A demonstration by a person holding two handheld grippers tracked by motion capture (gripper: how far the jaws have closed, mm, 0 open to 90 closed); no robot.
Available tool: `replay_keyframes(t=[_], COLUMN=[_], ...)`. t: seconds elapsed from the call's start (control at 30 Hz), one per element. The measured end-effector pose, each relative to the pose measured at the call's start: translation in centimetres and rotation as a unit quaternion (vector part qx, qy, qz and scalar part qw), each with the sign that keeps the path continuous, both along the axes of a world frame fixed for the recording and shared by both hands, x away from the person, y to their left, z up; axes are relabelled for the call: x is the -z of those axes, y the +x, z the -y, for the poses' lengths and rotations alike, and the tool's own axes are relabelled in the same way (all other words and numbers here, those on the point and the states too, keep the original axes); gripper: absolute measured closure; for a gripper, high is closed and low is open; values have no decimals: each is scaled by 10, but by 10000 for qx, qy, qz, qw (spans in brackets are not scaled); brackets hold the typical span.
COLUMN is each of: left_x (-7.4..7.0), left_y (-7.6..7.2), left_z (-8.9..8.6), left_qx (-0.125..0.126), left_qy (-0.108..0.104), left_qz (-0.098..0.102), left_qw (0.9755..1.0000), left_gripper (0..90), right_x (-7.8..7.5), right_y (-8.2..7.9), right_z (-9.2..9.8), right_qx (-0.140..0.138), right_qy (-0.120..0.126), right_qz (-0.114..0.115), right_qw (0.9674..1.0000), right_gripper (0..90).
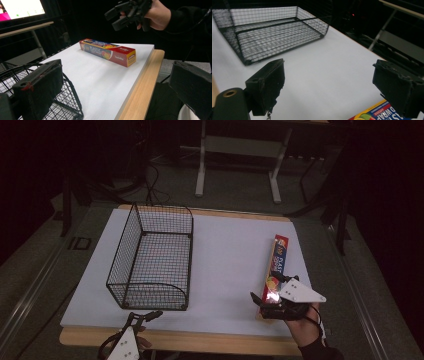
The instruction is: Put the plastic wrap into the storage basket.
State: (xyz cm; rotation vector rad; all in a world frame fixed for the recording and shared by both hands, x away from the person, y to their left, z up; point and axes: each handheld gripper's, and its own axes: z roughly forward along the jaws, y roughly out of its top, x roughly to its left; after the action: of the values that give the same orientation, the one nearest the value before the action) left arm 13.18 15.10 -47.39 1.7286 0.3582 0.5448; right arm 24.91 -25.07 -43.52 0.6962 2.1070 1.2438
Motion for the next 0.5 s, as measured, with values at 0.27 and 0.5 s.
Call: replay_keyframes(t=[0.27,0.5], left_x=[0,0], left_y=[0,0], left_z=[1,0], left_qx=[4,-4], left_qy=[26,-18], left_qz=[-5,-14], left_qw=[10000,10000], left_gripper=[0,0], right_x=[-12,-17], right_y=[17,36], right_z=[-2,-2], right_qx=[455,1193], right_qy=[30,46], right_qz=[-152,-431], right_qw=[9988,9919], right_gripper=[106,97])
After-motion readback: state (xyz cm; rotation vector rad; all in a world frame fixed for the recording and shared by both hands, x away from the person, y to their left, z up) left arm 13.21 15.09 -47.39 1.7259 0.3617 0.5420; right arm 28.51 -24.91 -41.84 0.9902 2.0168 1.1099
